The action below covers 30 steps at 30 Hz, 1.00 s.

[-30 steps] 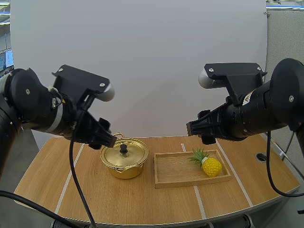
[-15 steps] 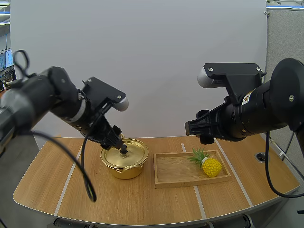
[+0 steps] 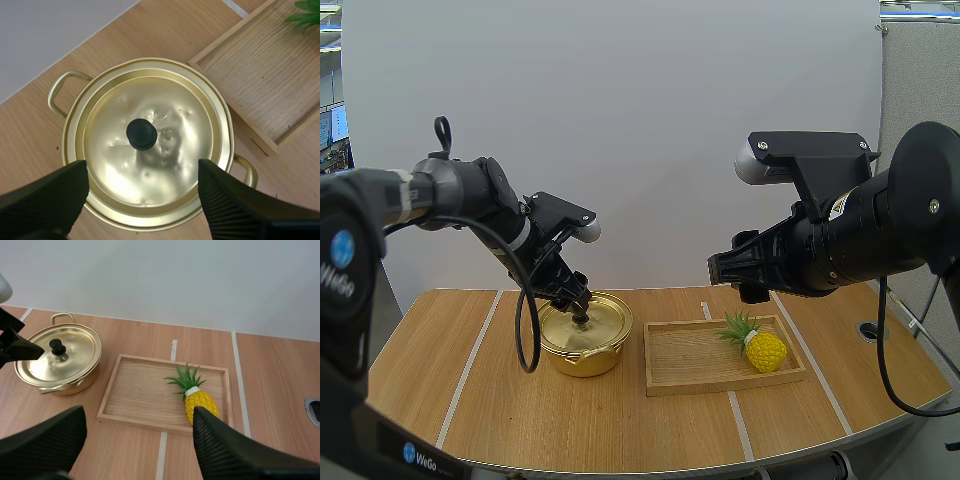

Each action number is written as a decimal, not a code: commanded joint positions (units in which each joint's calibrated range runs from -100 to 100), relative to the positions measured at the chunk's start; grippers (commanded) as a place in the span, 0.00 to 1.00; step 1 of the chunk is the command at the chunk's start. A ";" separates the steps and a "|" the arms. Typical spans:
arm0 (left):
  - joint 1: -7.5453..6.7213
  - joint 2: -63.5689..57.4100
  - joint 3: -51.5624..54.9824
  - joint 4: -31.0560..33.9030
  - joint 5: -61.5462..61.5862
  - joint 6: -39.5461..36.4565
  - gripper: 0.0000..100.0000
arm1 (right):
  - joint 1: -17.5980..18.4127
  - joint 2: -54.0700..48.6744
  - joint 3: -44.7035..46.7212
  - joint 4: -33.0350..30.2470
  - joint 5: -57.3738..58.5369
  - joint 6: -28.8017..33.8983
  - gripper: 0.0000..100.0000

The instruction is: Open the pot, put the pineapple inside, and close it

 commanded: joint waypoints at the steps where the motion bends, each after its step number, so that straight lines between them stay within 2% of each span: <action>1: -1.14 2.36 -2.01 -1.13 -1.51 0.39 1.00 | -0.23 -0.06 -0.35 0.10 0.00 -0.22 1.00; 5: -2.39 5.16 -3.48 -1.04 -4.92 0.14 1.00 | -0.23 -0.06 -0.35 0.10 0.00 -0.22 1.00; 30: -2.40 12.18 -5.07 -0.64 -7.46 -0.38 1.00 | -0.23 -0.06 -0.35 0.10 0.00 -0.22 1.00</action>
